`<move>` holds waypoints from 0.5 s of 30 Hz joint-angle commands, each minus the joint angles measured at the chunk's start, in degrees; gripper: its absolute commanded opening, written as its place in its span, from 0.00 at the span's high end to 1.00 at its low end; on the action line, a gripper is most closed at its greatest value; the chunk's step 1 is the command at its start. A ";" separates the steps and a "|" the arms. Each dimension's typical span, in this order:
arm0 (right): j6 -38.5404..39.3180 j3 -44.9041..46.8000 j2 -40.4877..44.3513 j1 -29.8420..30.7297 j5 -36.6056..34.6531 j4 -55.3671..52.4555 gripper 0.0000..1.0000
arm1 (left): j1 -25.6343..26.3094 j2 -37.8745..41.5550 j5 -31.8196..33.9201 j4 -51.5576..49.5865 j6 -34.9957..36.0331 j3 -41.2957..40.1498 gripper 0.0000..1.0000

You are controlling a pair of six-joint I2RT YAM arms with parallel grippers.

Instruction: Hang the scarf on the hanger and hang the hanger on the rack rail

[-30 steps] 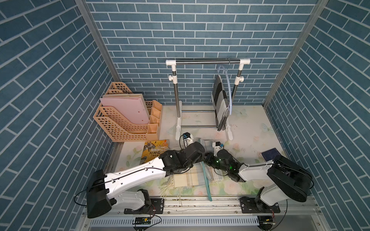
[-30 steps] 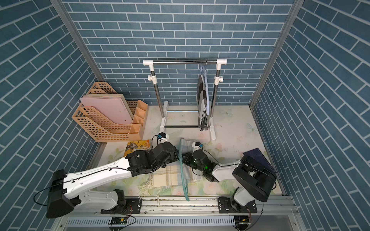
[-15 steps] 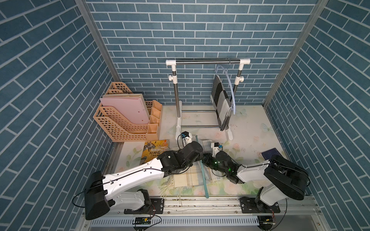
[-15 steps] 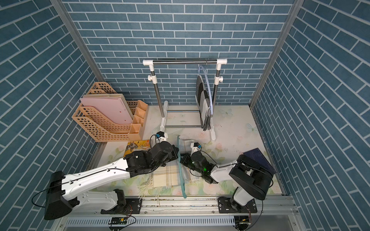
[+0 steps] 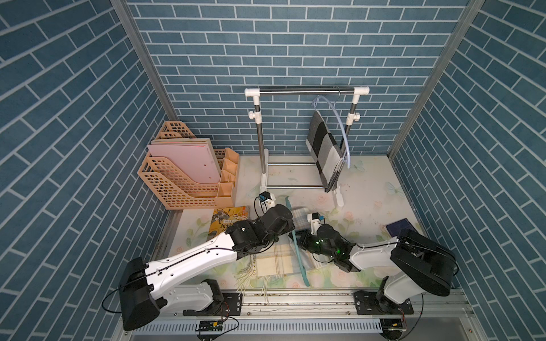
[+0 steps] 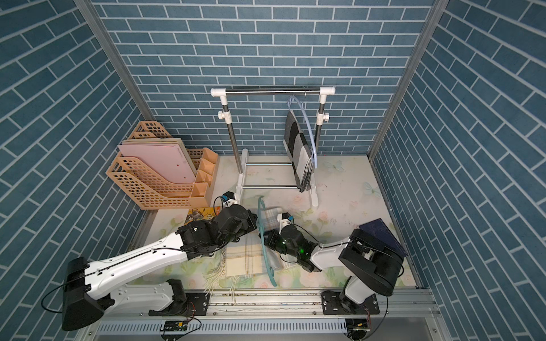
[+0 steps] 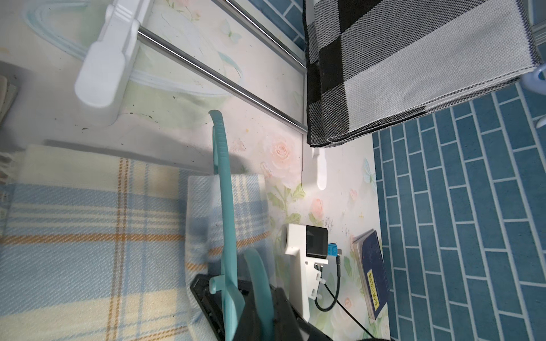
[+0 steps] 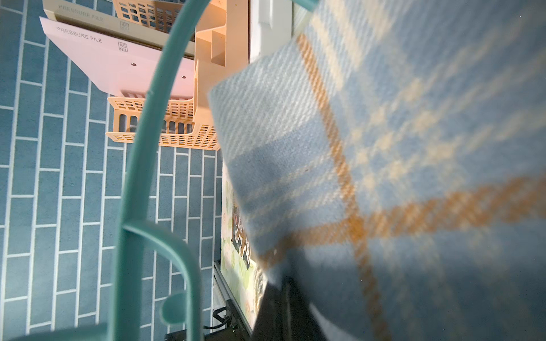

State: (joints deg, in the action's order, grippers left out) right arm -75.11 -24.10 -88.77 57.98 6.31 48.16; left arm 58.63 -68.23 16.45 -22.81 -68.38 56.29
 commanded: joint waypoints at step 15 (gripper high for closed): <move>-1.26 -4.69 -5.68 0.65 -5.73 12.19 1.00 | -0.24 0.59 -10.87 9.98 -0.66 -5.19 1.00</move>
State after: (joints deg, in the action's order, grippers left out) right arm -75.20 -25.43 -93.54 58.13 1.74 53.65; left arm 57.87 -68.42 9.23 -15.09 -67.88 51.62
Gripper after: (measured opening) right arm 0.044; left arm 0.112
